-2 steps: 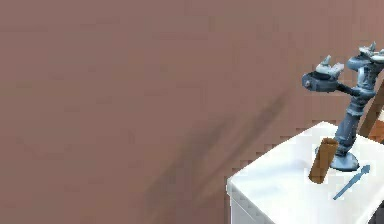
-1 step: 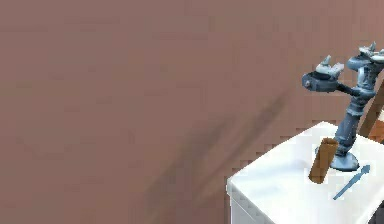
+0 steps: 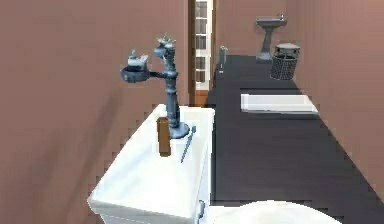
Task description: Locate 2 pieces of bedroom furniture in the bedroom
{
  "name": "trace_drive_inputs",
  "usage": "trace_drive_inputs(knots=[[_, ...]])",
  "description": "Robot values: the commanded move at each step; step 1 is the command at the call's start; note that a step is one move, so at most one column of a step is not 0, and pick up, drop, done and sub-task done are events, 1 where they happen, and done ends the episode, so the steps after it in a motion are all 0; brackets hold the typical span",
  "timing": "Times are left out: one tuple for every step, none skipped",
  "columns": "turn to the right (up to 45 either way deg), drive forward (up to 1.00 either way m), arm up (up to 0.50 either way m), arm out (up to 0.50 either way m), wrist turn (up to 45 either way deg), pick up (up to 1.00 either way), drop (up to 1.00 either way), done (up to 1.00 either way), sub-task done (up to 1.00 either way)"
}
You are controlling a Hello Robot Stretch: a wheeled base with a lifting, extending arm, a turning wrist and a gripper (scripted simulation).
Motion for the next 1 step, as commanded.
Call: trace_drive_inputs(knots=[[45.0,0.0,0.0,0.0,0.0,0.0,0.0,0.0,0.0]])
